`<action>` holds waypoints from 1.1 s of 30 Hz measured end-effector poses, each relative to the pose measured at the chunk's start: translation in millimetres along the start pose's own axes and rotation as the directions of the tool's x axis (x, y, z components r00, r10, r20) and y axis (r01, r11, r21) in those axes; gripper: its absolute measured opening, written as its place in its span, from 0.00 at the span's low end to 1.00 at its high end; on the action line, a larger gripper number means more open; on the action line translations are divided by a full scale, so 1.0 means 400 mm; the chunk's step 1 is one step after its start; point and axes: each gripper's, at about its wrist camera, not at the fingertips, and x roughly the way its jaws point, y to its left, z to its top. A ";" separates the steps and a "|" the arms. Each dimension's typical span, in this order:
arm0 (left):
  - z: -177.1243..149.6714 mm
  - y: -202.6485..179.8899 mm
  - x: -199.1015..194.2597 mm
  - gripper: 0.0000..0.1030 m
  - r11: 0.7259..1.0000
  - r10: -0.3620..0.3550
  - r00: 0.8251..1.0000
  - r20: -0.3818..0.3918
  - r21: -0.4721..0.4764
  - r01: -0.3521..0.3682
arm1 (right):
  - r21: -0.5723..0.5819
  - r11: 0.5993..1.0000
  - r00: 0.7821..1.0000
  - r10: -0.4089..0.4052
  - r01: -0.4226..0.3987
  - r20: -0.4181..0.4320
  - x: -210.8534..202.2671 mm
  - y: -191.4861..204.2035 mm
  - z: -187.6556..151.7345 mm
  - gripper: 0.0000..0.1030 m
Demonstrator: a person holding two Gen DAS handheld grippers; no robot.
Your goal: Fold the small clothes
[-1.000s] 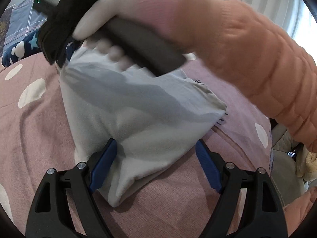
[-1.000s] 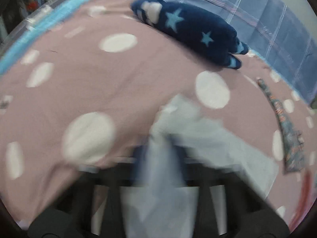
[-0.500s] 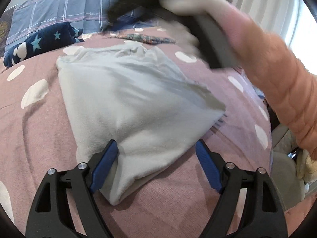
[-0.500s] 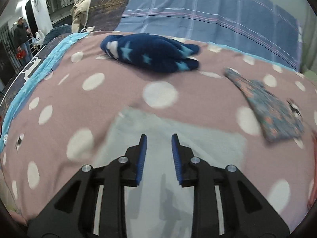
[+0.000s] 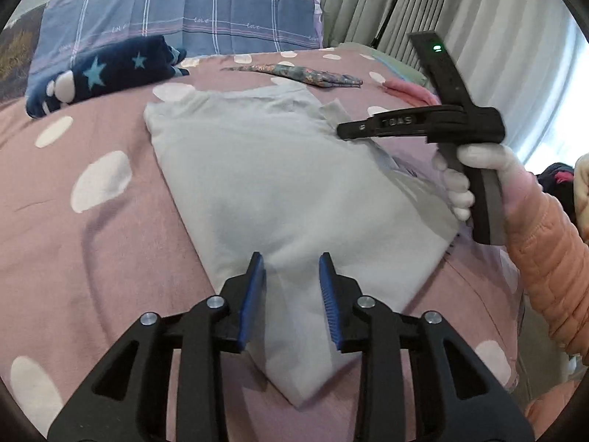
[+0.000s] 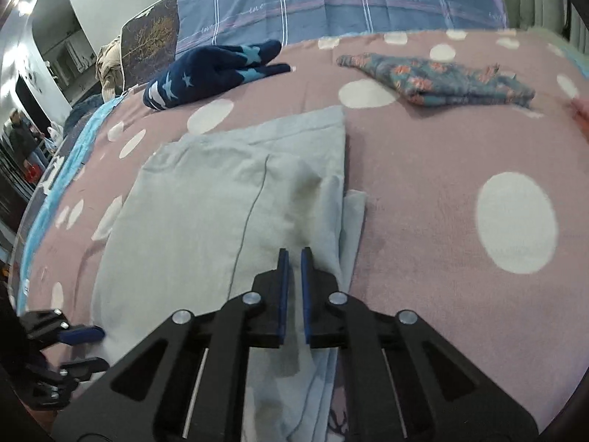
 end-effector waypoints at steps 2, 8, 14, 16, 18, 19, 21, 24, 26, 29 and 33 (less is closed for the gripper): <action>-0.018 -0.019 -0.027 0.43 0.999 -0.035 0.999 -0.005 -0.002 0.035 | 0.024 1.000 0.999 0.019 -0.020 0.037 -0.055 0.003 -0.022 0.12; -0.090 -0.088 -0.024 0.60 0.985 0.038 0.999 -0.029 0.169 -0.033 | -0.038 0.999 0.999 -0.001 0.003 0.042 -0.136 0.010 -0.181 0.34; -0.087 -0.071 -0.058 0.62 0.992 -0.002 1.000 -0.029 0.124 0.005 | 0.158 0.987 0.995 0.018 -0.034 0.100 -0.184 -0.055 -0.268 0.44; -0.091 -0.054 -0.089 0.62 0.998 -0.029 1.000 -0.009 0.064 0.030 | 0.151 0.988 0.993 0.007 -0.025 0.115 -0.210 -0.052 -0.281 0.44; -0.096 -0.026 -0.112 0.62 1.000 -0.005 1.000 0.010 0.015 0.005 | 0.144 0.990 0.994 -0.005 -0.011 0.107 -0.225 -0.059 -0.297 0.44; -0.097 -0.008 -0.117 0.62 1.000 0.018 1.000 0.014 -0.005 -0.018 | 0.148 0.989 0.995 -0.010 -0.005 0.103 -0.228 -0.064 -0.303 0.45; -0.092 0.026 -0.111 0.62 0.997 0.054 0.999 0.005 -0.058 -0.054 | 0.175 0.985 0.995 -0.020 0.003 0.094 -0.230 -0.079 -0.312 0.45; -0.090 0.053 -0.106 0.63 0.991 0.045 0.999 0.001 -0.123 -0.045 | 0.218 0.976 0.996 -0.006 -0.012 0.085 -0.232 -0.104 -0.323 0.46; -0.095 0.046 -0.099 0.63 0.992 0.067 0.998 -0.009 -0.105 -0.067 | 0.219 0.975 0.996 0.011 -0.029 0.087 -0.234 -0.094 -0.328 0.46; -0.106 0.034 -0.070 0.64 0.989 0.132 0.990 -0.051 -0.061 -0.135 | 0.188 0.982 0.997 0.014 -0.029 0.078 -0.232 -0.069 -0.336 0.48; -0.108 0.024 -0.066 0.65 0.987 0.153 0.987 -0.044 -0.036 -0.154 | 0.182 0.983 0.998 -0.005 -0.006 0.062 -0.227 -0.068 -0.347 0.48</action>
